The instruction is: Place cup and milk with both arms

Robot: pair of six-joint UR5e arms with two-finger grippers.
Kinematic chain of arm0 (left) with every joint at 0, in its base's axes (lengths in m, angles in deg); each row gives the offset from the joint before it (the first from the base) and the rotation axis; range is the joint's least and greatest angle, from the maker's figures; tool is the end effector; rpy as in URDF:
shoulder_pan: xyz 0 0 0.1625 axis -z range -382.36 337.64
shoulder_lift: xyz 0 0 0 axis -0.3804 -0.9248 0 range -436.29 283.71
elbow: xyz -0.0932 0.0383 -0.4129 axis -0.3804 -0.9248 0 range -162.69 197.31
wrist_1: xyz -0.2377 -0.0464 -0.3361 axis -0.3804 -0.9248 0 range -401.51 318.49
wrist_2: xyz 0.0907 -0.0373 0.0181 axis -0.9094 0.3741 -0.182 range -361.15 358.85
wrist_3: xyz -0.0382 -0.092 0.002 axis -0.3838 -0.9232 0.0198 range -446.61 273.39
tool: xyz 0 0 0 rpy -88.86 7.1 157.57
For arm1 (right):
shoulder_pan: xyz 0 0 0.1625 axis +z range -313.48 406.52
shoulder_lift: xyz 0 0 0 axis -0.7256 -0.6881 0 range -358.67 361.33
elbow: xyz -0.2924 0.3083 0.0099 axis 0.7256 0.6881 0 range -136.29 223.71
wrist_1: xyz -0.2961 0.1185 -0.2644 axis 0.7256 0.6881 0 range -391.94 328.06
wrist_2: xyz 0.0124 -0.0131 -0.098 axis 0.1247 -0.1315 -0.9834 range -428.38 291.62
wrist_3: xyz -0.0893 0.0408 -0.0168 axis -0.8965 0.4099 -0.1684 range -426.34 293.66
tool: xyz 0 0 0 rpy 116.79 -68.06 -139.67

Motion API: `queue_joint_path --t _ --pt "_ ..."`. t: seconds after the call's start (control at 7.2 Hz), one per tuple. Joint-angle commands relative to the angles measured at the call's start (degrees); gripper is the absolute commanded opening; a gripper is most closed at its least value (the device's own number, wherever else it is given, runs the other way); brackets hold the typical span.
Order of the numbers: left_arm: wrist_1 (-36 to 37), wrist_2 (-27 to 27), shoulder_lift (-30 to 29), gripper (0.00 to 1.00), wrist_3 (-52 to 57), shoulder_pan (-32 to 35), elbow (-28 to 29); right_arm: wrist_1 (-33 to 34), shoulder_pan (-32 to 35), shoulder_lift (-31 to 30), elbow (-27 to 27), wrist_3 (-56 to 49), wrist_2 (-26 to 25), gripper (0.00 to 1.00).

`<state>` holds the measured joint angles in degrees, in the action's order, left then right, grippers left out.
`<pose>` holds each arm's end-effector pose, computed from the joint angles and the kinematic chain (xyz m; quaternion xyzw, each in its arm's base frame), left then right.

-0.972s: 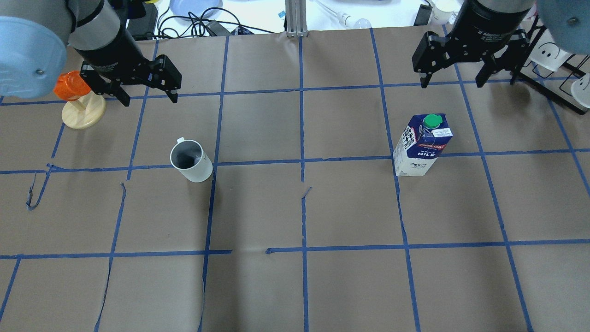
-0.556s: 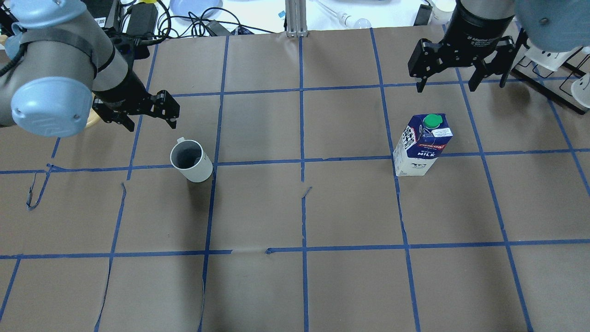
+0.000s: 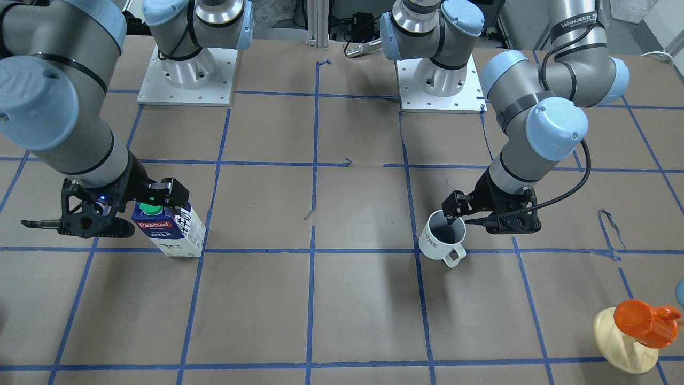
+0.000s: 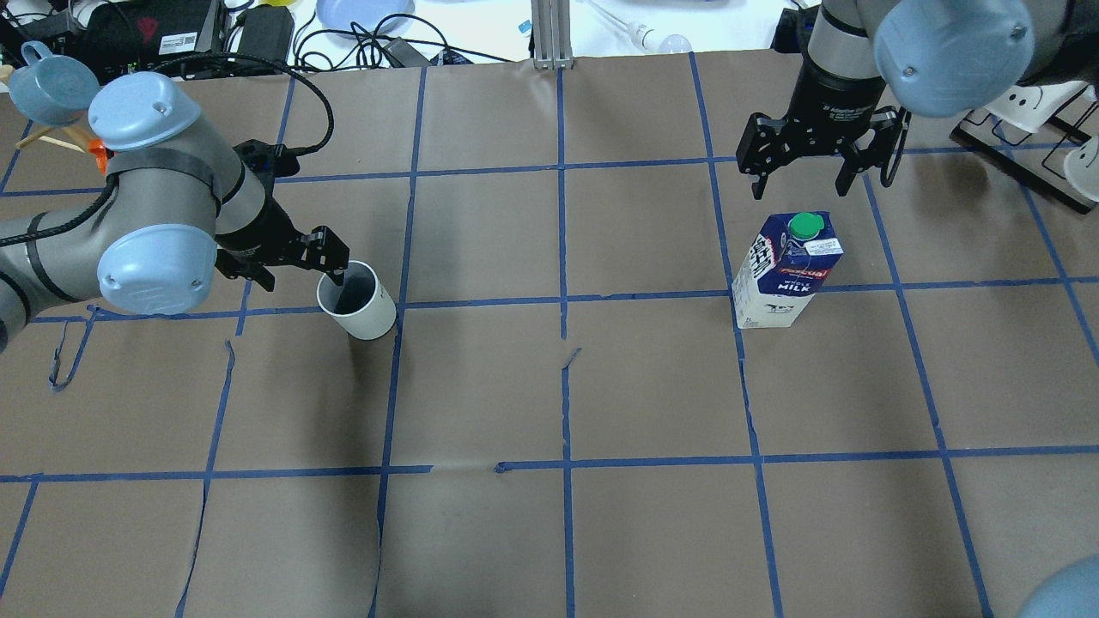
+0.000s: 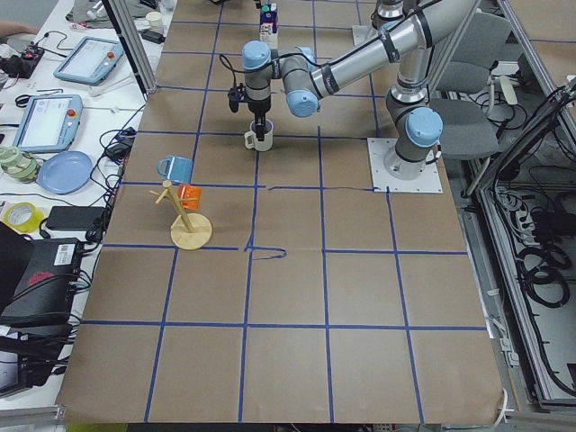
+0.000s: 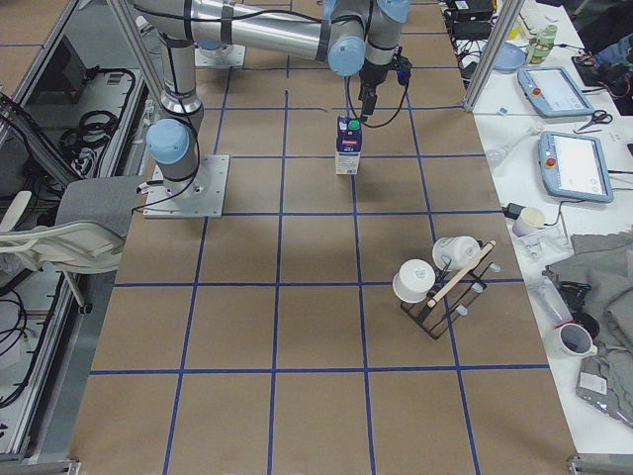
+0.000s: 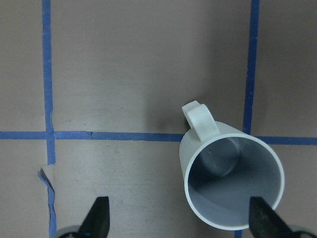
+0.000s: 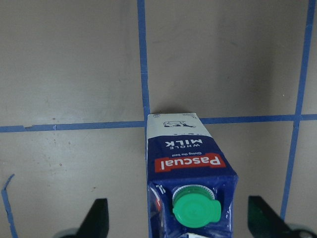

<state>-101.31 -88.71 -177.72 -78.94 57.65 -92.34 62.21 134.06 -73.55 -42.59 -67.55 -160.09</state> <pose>-0.0456 -0.5344 0.2754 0.0204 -0.9995 -0.0044 0.0222 0.1053 -0.5866 0.3838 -0.0099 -0.9978 -0.0639 0.0128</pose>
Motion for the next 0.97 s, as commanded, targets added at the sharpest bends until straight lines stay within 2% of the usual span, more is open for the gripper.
queue_joint_path --t 0.0,0.14,0.28,0.42,0.69,0.83 --pt "1.3 2.0 -3.0 0.79 -0.8 0.0 0.1 1.4 -0.3 0.6 -1.6 -1.9 -0.1 1.00" --pt "1.5 1.4 -3.5 0.23 0.3 0.0 0.1 3.4 -1.3 0.5 -3.8 -2.3 0.0 1.00" --pt "1.5 1.2 -3.7 0.17 0.2 0.0 -0.1 4.2 -1.9 0.4 -5.4 -2.3 0.0 1.00" --pt "1.4 1.3 -4.0 0.00 0.2 0.1 -0.2 4.3 -1.9 0.4 -6.3 -2.2 0.1 1.00" --pt "1.6 1.2 -2.5 0.00 -1.1 0.6 0.4 4.4 -1.9 0.5 -7.8 -1.7 0.0 1.00" --pt "0.7 1.5 -2.1 0.00 -3.9 1.5 2.5 4.3 -1.9 0.5 -8.0 -1.6 0.0 0.98"
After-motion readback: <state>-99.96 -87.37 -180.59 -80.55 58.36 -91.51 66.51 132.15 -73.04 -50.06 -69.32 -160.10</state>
